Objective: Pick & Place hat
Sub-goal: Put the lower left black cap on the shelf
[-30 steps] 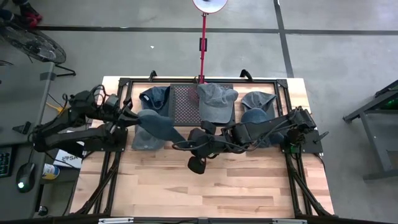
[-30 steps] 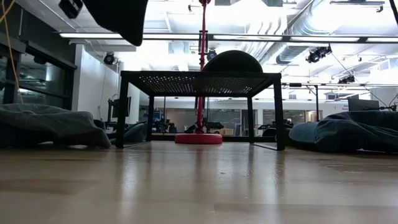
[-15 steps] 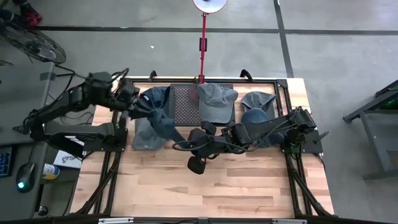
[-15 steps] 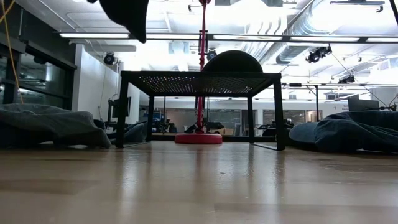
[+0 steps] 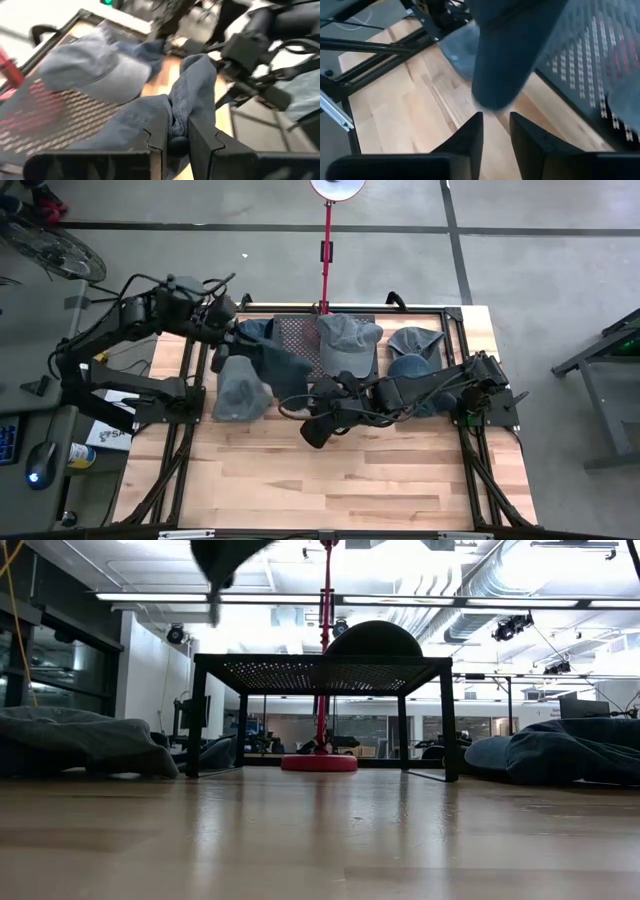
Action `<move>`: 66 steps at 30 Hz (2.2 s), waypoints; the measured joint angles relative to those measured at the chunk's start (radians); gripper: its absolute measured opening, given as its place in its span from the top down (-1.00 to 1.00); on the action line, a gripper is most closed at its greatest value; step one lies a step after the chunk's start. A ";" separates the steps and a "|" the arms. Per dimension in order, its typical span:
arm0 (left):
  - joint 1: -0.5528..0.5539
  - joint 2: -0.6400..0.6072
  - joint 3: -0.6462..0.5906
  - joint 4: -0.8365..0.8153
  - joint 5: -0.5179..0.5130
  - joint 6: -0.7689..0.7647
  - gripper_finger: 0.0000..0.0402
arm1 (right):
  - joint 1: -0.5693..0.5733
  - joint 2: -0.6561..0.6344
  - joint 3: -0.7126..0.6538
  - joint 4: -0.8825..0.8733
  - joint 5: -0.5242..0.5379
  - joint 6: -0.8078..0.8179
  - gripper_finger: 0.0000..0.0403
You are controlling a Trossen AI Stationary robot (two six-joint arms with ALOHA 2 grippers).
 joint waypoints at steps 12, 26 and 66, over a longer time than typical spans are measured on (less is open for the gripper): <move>0.000 0.231 0.224 -0.196 -0.157 0.039 0.79 | 0.001 -0.012 0.000 -0.129 -0.010 0.073 0.30; 0.000 0.299 0.255 -0.083 -0.210 -0.193 0.79 | 0.006 -0.194 -0.001 -0.359 0.144 0.039 0.29; 0.000 0.407 0.255 -0.137 -0.466 0.107 0.79 | 0.007 -0.321 -0.001 -0.630 0.177 -0.109 0.29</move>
